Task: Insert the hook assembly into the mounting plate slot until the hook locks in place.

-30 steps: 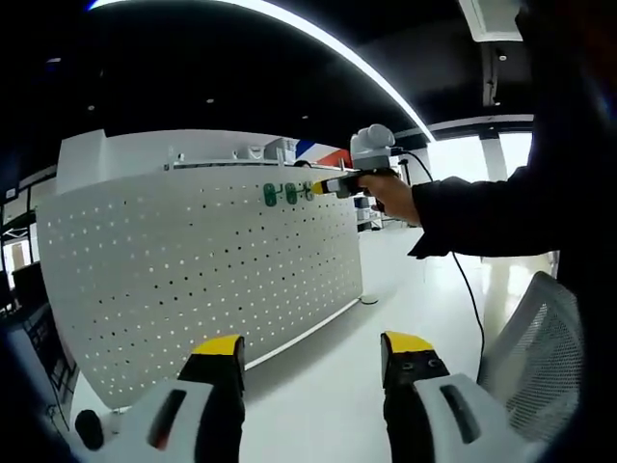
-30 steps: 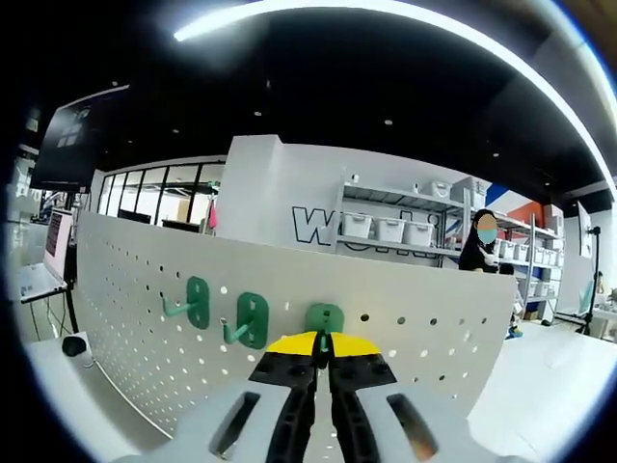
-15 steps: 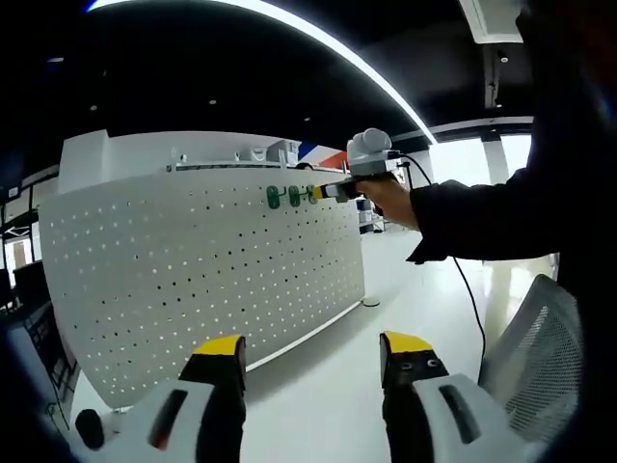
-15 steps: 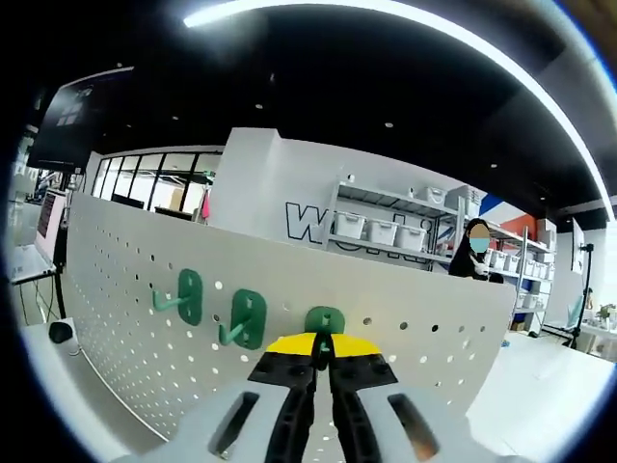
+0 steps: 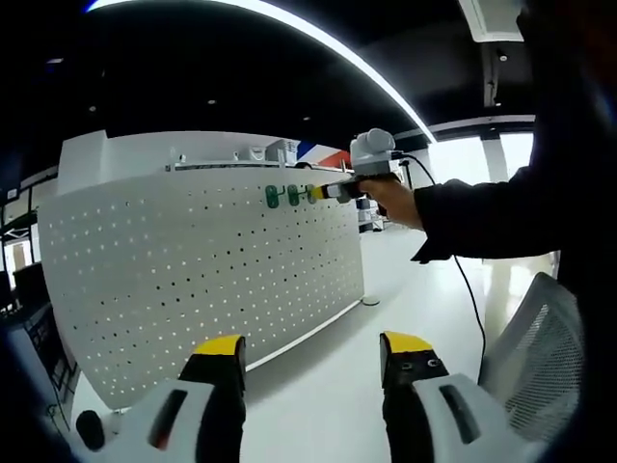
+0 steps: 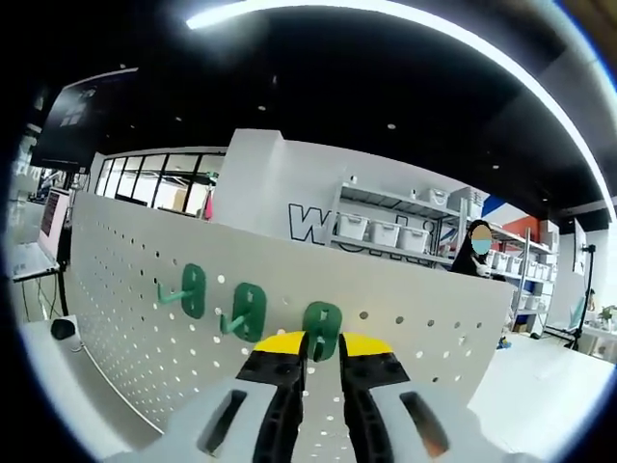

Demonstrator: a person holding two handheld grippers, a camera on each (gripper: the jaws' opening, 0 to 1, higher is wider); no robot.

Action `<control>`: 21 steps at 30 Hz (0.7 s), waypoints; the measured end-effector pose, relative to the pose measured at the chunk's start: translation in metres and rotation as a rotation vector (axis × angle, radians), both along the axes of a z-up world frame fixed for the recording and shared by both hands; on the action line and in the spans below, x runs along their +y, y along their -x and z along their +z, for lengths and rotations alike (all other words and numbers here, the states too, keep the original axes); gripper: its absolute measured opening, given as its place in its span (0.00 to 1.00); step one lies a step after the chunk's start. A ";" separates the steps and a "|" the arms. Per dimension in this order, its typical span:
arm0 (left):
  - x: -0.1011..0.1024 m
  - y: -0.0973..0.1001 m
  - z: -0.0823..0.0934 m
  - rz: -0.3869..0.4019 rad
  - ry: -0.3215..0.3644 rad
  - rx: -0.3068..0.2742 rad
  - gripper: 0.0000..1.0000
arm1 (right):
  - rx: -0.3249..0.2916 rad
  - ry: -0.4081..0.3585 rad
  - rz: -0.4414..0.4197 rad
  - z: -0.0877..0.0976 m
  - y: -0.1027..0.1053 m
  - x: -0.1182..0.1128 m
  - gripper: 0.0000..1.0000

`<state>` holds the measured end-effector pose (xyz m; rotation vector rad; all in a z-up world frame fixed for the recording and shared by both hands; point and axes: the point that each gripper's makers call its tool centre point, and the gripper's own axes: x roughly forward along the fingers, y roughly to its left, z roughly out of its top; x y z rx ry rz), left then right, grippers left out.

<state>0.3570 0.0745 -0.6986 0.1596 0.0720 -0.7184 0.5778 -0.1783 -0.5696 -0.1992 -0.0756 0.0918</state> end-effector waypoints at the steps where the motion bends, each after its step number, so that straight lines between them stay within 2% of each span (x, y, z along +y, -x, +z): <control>1: 0.000 0.000 0.000 -0.001 -0.001 0.000 0.58 | -0.002 -0.002 0.001 0.001 0.002 0.000 0.13; 9: -0.002 0.000 -0.004 -0.007 -0.014 0.009 0.57 | -0.021 -0.013 0.013 0.006 0.025 0.003 0.22; 21: 0.003 -0.002 -0.005 0.013 -0.018 0.008 0.57 | -0.043 -0.018 0.071 0.012 0.064 0.025 0.29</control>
